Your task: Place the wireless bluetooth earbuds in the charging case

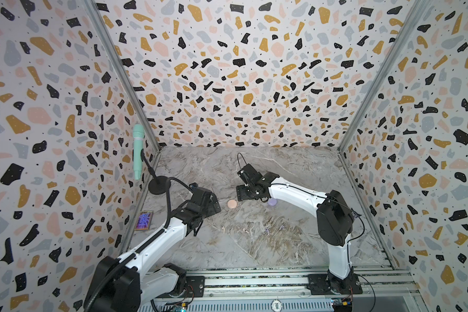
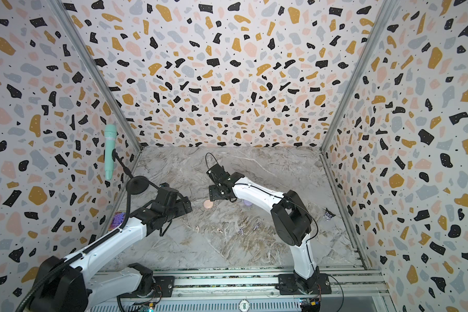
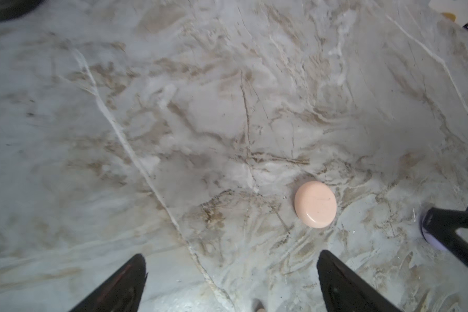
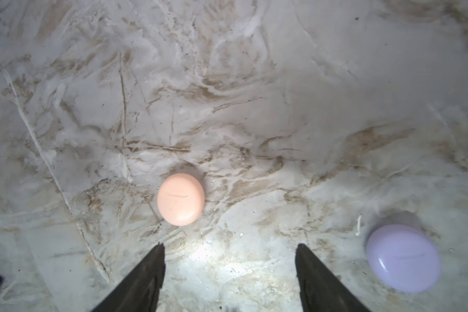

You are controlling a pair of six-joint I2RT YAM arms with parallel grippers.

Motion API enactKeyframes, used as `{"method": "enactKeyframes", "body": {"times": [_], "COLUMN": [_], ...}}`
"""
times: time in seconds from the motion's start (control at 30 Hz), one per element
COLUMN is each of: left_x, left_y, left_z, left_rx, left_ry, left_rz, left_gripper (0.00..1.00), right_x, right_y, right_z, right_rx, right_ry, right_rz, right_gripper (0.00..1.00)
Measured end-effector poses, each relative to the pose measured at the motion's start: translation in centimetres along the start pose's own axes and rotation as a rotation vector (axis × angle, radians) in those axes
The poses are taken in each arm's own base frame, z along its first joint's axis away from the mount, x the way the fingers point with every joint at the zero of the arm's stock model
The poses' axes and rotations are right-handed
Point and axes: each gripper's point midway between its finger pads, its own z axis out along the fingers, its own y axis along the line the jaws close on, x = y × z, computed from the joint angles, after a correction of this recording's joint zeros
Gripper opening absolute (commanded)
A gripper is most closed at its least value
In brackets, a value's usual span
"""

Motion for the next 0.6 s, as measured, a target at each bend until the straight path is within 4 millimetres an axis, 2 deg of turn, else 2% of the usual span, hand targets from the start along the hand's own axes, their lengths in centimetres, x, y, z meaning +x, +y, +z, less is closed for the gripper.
{"method": "enactKeyframes", "body": {"times": [0.13,0.3,0.47,0.6], "left_x": [0.5,0.3,0.9,1.5], "left_y": [-2.5,-5.8,-7.6,-7.9], "left_z": [1.3,2.4,4.2,5.3], "left_rx": [0.007,0.023,-0.005,-0.035], "left_ry": [0.045,0.056,0.094,0.114], "left_rz": [0.011,0.019,0.040,0.043], "left_gripper": [1.00,1.00,1.00,0.99], "right_x": [-0.2,-0.1,-0.1,-0.6], "right_y": [-1.8,-2.6,-3.4,-4.8], "right_z": [-0.5,-0.9,-1.3,-2.3], "right_rx": [0.014,0.018,0.024,0.034], "right_ry": [-0.013,-0.019,-0.033,-0.055], "right_rz": [0.021,0.027,0.035,0.059], "right_gripper": [0.77,0.77,0.77,0.77]}}
